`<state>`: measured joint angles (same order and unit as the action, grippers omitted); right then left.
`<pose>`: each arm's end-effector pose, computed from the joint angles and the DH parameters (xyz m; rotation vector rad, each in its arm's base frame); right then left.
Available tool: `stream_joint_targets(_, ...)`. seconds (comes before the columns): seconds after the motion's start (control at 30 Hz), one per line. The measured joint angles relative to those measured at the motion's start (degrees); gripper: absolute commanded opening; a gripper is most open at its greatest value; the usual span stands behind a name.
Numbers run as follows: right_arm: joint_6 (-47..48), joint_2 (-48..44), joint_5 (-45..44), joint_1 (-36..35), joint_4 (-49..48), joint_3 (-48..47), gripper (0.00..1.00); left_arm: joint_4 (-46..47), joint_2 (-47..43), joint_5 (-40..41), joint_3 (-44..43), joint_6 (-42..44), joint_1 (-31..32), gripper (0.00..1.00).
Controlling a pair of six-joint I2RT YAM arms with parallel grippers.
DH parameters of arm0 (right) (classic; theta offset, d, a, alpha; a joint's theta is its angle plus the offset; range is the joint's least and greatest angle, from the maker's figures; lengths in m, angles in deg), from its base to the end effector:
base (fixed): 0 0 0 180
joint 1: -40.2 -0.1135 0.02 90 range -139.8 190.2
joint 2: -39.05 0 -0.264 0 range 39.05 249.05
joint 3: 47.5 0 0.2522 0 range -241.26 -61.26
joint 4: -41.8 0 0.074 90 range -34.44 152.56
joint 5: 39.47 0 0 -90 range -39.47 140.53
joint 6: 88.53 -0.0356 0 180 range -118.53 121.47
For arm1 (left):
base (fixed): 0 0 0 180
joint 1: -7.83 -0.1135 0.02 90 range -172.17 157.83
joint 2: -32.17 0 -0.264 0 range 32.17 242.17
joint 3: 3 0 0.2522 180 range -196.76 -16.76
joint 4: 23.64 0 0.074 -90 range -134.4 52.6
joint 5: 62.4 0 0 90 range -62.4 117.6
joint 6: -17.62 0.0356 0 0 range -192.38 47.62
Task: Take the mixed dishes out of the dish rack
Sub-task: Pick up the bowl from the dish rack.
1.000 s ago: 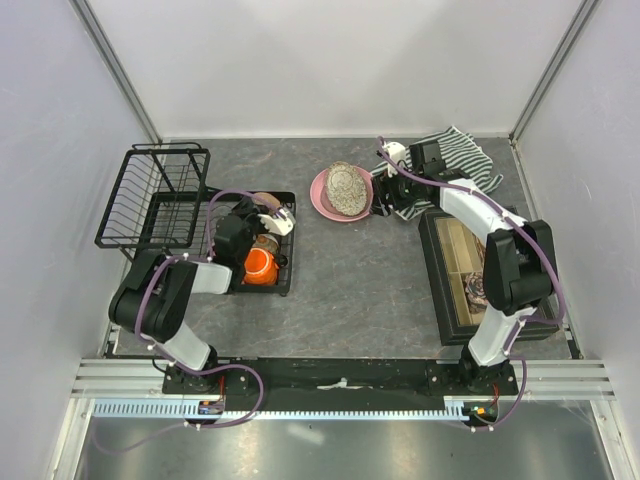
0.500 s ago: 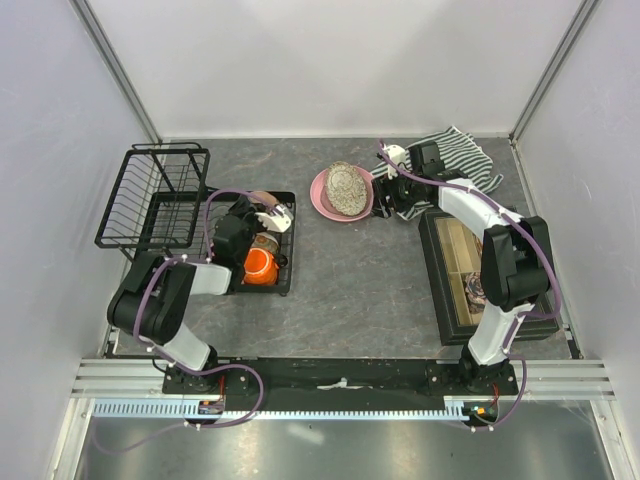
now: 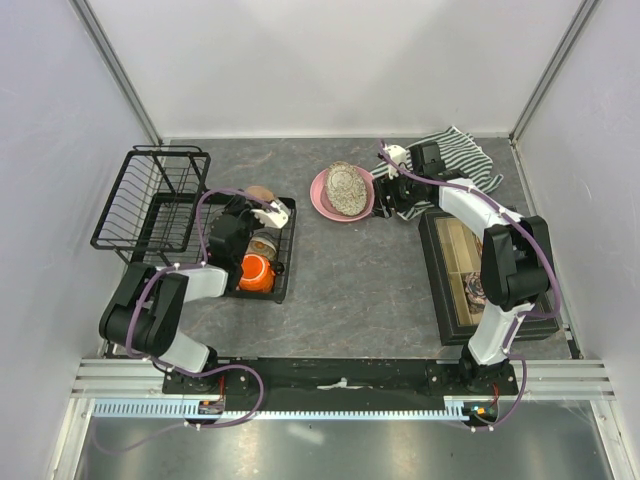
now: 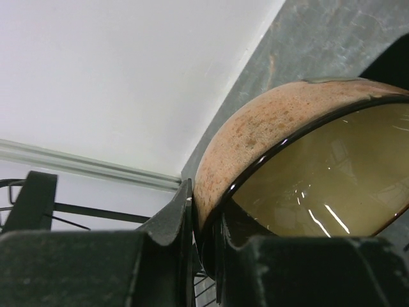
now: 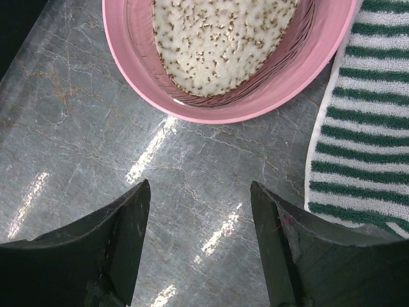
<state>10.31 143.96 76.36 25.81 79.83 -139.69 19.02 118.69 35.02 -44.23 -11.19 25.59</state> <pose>0.3846 0.1147 0.2310 -0.6802 2.3276 0.5953 0.2781 -0.0843 0.1928 0.9744 1.3445 0.6855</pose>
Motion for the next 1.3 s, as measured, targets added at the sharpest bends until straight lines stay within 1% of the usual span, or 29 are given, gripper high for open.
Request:
stream_joint_targets(0.27, 0.0, 0.2, 0.4, 0.4, 0.1, 0.0, 0.71, 6.4, 2.0, 0.1, 0.0, 0.0, 0.0, 0.01)
stream_joint_targets(0.4, 0.0, 0.2, 0.7, 0.7, 0.2, 0.0, 0.71, 6.4, 2.3, 1.0, -0.8, -0.3, 0.0, 0.02)
stream_joint_targets(0.5, 0.0, 0.2, 1.0, 0.7, 0.2, 0.0, 0.72, 4.5, 1.4, 1.7, -2.7, -2.1, 0.0, 0.01)
stream_joint_targets(0.6, 0.0, 0.2, 1.3, 0.7, 0.2, 0.0, 0.72, -0.5, -2.3, 2.1, -5.1, -4.9, 0.0, 0.02)
stream_joint_targets(0.73, -0.1, 0.2, 1.6, 0.7, 0.2, 0.0, 0.73, -9.6, -8.6, 2.0, -9.9, -10.1, 0.0, 0.02)
stream_joint_targets(0.83, -0.3, 0.2, 2.2, 0.7, 0.2, 0.0, 0.74, -19.0, -13.0, 1.4, -14.8, -14.8, 0.0, 0.02)
stream_joint_targets(0.97, -1.2, -0.7, 2.8, -0.2, 0.5, 0.0, 0.73, -31.3, -15.8, 0.6, -21.7, -20.5, 0.0, 0.02)
stream_joint_targets(1.1, -2.3, -4.4, 2.9, -4.4, 0.5, -0.1, 0.72, -43.6, -16.7, -1.3, -26.4, -26.1, 0.0, 0.01)
stream_joint_targets(1.3, -4.6, -11.5, 2.8, -15.0, -1.9, -1.1, 0.72, -60.7, -16.7, -5.1, -30.6, -33.7, 0.3, 0.02)
